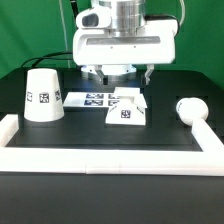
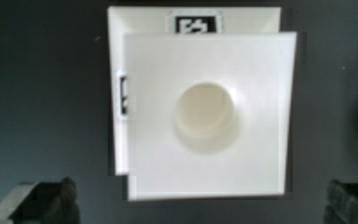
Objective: Assemble lamp
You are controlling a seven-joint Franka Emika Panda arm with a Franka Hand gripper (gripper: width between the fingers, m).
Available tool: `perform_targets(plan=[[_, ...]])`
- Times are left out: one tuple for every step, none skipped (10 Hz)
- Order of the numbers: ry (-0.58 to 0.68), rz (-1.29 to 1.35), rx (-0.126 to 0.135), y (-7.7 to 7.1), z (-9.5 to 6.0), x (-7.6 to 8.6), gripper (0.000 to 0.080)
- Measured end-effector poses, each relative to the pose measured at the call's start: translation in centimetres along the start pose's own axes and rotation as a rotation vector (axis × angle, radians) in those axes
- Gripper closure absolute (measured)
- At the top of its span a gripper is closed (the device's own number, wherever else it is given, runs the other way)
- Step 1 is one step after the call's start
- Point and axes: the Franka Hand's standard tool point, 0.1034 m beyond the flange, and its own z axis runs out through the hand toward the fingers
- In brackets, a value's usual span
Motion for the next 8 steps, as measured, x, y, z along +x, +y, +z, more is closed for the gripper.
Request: perform_targets(plan=[[0.001, -0.005, -0.002, -0.1, 0.4, -0.2, 0.0100], [0.001, -0.008, -0.003, -0.1, 0.7, -0.3, 0.0100], [-0.001, -0.008, -0.003, -0.1, 0.9, -0.4, 0.0100], [-0.006, -0.011, -0.004, -0.2, 1.2, -0.5, 0.0100], [-0.001, -0.014, -0.005, -0.3, 1.6, -0.6, 0.0100], [-0.005, -0.016, -0.006, -0.4, 2.0, -0.7, 0.0100], [-0.010, -0.018, -0.007, -0.4, 2.2, -0.8, 0.0100], [-0.010, -0.019, -0.007, -0.5, 2.2, -0.9, 0.0100]])
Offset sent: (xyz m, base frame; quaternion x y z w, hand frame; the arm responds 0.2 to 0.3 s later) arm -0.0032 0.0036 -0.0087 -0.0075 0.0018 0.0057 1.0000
